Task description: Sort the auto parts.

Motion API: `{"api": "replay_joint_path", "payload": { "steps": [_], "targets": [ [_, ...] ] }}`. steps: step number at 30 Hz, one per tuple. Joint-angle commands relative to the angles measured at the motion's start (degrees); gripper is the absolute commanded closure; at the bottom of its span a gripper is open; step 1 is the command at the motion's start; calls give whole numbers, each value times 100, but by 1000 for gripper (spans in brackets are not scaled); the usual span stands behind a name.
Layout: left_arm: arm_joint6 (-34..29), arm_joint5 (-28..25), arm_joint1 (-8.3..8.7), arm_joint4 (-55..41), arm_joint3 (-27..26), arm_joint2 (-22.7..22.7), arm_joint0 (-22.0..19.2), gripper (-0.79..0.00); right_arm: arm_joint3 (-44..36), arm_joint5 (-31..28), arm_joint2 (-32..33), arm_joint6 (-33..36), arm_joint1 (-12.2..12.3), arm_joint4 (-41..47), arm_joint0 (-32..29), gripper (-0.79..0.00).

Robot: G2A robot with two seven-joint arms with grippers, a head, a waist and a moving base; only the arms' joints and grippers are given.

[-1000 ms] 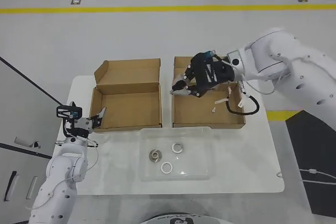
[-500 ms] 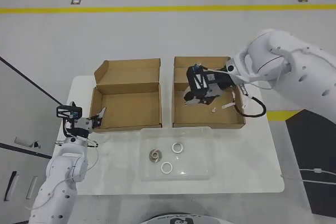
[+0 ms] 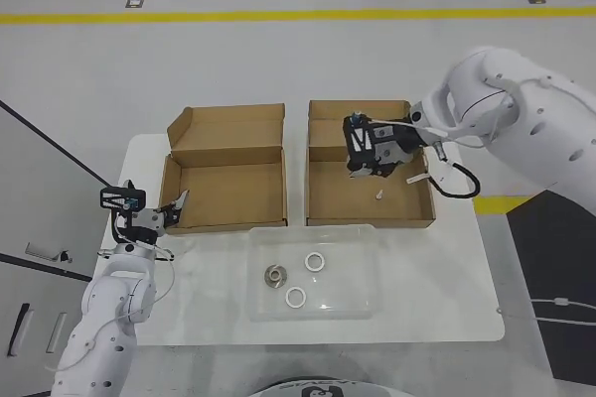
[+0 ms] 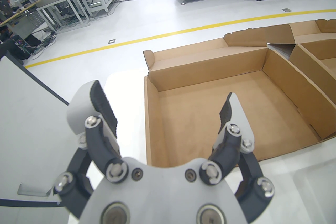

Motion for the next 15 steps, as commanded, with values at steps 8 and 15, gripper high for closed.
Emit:
{"api": "replay_joint_path", "payload": {
  "steps": [8, 15],
  "targets": [
    [0, 0, 0, 0, 0, 0, 0, -785, 417, 0, 0, 1, 33, -406, -358, 0],
    [0, 0, 0, 0, 0, 0, 0, -785, 480, 0, 0, 0, 36, -358, -341, 0]
  ]
}}
